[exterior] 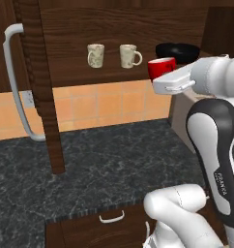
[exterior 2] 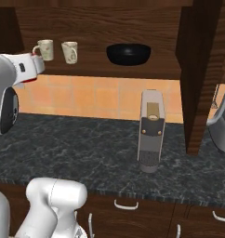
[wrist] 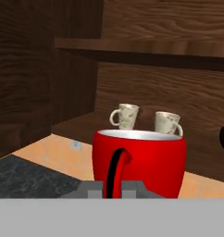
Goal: Gather all objects into one cabinet and sort the glasses and bowls to opposite sides.
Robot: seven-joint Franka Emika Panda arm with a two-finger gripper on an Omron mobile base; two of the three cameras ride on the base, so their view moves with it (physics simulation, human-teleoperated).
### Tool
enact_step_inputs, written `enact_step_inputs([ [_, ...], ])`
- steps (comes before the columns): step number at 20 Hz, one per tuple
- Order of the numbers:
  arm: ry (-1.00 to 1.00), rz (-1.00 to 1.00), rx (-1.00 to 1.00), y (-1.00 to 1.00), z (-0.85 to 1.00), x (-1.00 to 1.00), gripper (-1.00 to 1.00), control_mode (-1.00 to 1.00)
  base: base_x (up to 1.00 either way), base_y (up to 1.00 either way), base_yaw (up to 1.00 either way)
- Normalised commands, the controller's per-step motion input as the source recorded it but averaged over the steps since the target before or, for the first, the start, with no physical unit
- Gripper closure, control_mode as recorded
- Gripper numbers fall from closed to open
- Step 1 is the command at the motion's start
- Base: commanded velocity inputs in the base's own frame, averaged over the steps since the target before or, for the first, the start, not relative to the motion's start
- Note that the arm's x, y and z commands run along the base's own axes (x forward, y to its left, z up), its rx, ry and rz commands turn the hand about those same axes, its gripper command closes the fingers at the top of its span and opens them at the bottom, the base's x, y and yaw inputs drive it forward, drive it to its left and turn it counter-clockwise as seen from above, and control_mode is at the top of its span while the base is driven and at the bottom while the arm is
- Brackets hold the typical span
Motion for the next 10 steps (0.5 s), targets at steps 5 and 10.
enact_step_inputs([
  [5,-0.16,-0.14,0.0,0.03,-0.01,0.03,1.0,-1.0,0.0,0.0,0.0],
  [10,-0.15,-0.13,0.0,0.14,-0.06,0.12,1.0,-1.0,0.0,0.0,0.0],
])
